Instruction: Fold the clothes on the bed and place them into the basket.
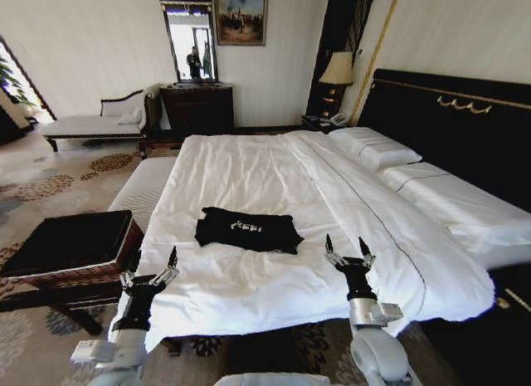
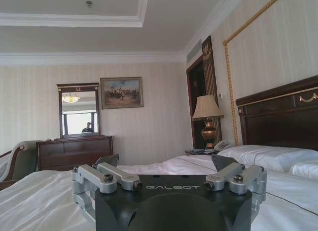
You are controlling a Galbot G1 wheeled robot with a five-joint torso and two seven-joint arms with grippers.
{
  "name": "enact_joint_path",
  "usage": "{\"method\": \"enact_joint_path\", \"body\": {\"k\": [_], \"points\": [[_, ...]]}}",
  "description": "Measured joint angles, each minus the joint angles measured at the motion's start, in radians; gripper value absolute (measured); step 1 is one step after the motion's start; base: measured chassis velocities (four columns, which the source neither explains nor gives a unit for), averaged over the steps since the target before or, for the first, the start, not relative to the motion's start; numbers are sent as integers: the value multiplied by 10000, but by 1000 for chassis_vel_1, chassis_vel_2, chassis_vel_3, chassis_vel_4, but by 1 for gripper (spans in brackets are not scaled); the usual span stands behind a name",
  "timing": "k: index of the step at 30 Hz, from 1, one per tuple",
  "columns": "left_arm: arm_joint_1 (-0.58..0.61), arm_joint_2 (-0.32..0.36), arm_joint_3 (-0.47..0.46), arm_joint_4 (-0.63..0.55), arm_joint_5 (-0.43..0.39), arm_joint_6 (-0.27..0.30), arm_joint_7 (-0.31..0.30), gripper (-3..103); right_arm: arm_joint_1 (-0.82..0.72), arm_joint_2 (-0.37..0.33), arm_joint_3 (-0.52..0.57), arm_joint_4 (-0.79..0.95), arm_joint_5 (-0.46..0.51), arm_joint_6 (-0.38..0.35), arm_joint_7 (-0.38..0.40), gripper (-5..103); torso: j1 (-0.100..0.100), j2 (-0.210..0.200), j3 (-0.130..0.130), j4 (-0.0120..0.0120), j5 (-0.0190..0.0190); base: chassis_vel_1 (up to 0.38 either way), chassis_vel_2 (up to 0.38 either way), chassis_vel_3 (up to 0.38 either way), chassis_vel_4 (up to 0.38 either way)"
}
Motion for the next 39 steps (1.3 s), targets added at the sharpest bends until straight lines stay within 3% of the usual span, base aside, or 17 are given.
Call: {"method": "enact_joint_path", "body": {"k": [39], "points": [[115,-23,-75,94,121,-161,-12,100,238,150,-399,-360,-218,333,-36,100,-1,-1,0,-2,1,-40,43,41,-36]]}}
